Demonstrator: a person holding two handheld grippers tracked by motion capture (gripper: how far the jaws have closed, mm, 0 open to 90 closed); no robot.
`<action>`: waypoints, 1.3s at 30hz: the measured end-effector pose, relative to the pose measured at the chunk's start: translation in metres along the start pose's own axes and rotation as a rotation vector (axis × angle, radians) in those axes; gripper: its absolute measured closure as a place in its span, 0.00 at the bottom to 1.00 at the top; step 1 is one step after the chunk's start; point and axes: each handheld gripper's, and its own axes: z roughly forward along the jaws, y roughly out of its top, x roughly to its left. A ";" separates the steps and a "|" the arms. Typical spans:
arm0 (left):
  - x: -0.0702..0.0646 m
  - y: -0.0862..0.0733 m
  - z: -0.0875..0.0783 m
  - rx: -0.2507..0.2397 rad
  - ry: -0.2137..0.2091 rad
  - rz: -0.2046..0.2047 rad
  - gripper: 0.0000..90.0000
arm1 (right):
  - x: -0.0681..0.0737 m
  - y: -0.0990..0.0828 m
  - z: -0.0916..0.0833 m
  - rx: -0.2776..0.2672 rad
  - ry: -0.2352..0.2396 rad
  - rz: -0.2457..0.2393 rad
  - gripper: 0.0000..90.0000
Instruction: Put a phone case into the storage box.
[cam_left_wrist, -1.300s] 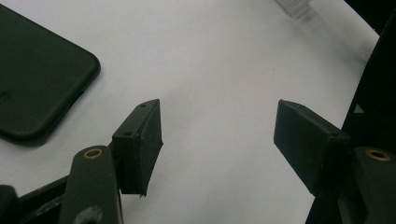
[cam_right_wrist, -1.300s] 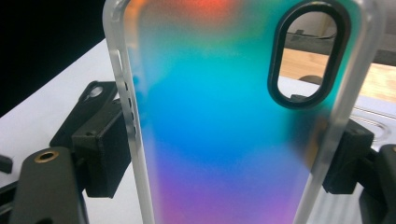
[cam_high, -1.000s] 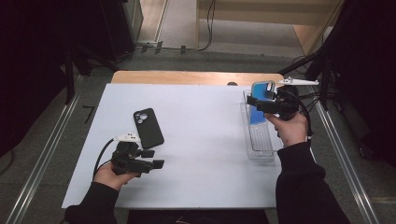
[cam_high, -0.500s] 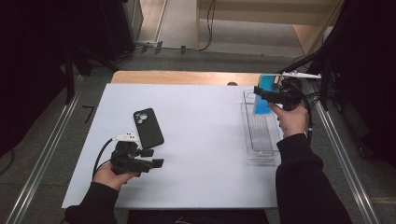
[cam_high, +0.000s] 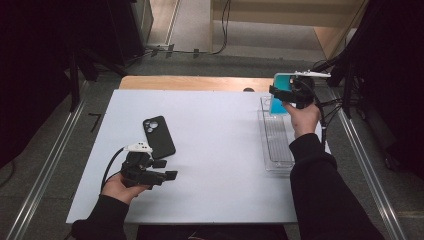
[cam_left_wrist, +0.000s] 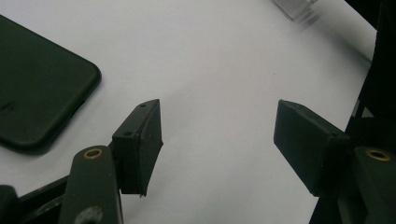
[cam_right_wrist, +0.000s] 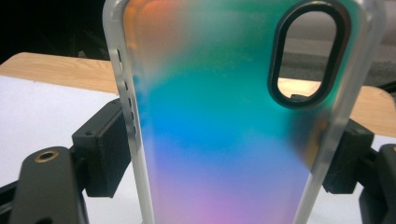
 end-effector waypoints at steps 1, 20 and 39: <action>0.000 0.000 0.000 0.003 0.001 0.000 0.37 | 0.000 -0.001 0.003 0.000 -0.004 0.003 0.19; -0.004 0.001 0.002 0.012 -0.018 0.015 0.36 | -0.003 -0.015 0.050 0.051 -0.084 0.041 0.18; -0.003 0.001 0.002 0.009 -0.013 0.010 0.36 | -0.012 -0.013 0.050 0.067 -0.025 0.071 0.09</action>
